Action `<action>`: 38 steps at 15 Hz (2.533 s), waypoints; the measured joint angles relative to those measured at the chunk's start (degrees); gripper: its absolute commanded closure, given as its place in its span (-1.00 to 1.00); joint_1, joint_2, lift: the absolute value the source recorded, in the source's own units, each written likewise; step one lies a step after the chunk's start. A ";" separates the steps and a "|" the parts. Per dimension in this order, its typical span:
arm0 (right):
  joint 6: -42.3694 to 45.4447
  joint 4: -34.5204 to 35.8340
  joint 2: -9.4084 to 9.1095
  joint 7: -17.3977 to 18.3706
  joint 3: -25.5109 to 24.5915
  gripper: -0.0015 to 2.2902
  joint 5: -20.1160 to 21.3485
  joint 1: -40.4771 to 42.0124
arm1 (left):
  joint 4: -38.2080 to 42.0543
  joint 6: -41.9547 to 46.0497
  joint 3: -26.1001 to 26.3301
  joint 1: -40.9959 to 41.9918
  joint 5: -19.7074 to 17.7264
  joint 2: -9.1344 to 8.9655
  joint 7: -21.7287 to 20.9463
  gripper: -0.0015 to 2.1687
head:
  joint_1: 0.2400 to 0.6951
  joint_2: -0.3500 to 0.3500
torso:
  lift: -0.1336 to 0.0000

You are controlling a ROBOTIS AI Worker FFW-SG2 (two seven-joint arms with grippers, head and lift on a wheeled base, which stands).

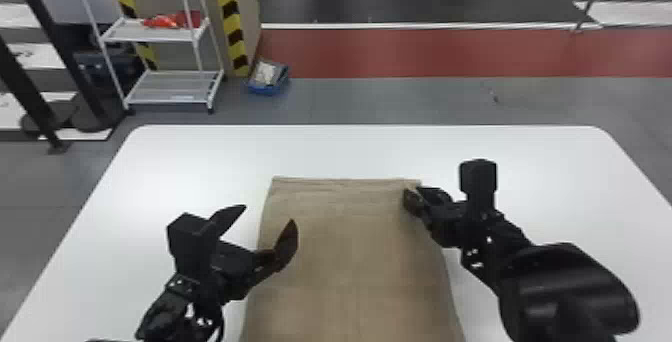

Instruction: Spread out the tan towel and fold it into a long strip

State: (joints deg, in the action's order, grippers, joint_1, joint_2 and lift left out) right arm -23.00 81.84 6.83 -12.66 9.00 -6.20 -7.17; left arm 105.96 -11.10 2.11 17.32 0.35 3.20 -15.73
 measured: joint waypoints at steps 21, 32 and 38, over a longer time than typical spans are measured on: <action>-1.04 6.55 -0.06 -0.23 1.35 0.16 0.93 3.46 | -0.65 0.04 0.00 0.15 -0.44 0.75 -0.18 -0.91 | 1.00 0.10 | -0.78; -5.87 36.59 1.78 -7.74 14.17 0.16 15.02 22.69 | 5.79 -5.42 -13.32 -1.07 -7.23 1.02 -1.87 -0.92 | 1.00 0.84 | -0.77; -8.69 38.43 5.20 -7.98 28.13 -1.00 23.75 26.05 | 6.25 -6.29 -19.98 -1.57 -11.12 1.87 -3.04 -0.92 | 1.00 1.00 | -0.77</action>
State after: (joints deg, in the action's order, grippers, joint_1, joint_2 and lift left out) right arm -31.69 120.27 12.03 -20.64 37.13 17.55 18.88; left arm 112.22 -17.40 -17.87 15.75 -10.77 5.08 -18.77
